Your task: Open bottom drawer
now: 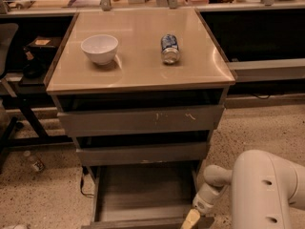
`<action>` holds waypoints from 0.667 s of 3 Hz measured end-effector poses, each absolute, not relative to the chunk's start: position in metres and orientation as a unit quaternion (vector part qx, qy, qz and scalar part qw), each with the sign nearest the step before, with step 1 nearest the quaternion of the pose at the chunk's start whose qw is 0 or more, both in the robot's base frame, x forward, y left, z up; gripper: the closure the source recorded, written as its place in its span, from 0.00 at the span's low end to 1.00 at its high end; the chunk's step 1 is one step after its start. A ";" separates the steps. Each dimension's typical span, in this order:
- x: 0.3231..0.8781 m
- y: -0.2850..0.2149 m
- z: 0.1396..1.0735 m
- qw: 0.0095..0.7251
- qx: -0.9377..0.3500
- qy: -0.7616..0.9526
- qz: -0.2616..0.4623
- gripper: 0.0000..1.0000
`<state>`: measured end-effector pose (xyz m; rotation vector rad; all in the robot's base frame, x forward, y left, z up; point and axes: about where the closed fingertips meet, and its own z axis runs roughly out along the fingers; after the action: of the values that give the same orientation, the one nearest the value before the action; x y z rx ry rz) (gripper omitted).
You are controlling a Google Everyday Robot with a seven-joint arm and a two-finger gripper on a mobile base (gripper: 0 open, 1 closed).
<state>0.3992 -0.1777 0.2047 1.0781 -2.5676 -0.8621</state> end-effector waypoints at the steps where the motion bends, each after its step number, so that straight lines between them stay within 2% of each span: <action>1: 0.383 -0.183 0.207 0.119 0.357 -0.877 -0.299 0.00; 2: 0.382 -0.179 0.207 0.119 0.357 -0.877 -0.298 0.00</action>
Offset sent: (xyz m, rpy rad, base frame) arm -0.1479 -0.0734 0.0297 -0.0331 0.1432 -0.1615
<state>0.3824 -0.1795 0.2069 1.0428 -2.5655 -0.8729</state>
